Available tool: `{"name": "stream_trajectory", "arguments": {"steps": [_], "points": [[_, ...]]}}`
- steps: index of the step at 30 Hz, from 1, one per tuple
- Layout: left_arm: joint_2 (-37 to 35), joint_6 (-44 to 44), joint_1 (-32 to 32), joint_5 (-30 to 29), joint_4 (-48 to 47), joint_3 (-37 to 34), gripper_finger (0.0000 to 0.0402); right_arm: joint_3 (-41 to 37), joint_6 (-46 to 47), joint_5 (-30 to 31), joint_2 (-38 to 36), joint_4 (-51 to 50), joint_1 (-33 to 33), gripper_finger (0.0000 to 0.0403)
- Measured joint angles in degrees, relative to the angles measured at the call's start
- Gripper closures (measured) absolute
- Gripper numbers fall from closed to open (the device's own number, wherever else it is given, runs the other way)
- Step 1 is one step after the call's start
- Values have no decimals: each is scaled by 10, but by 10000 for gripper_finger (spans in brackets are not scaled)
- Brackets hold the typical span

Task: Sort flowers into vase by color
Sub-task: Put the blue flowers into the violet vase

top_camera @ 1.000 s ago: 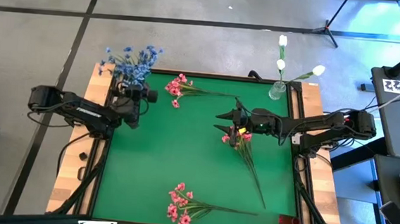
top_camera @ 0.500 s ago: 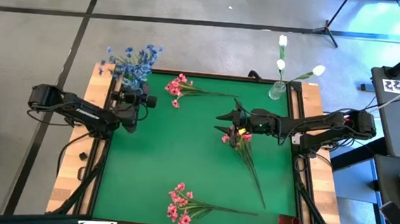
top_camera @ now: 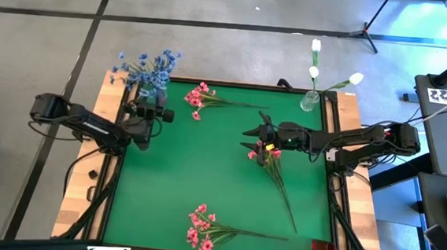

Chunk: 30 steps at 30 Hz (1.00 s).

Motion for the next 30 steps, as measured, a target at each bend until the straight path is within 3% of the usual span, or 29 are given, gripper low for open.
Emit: {"name": "stream_trajectory", "arguments": {"steps": [12,30], "points": [[-89,121,-27,0,5,0,247,0,0,-5,0,-21,0,221],[-109,156,-76,0,-9,-19,247,0,0,-4,0,-35,-1,221]]}}
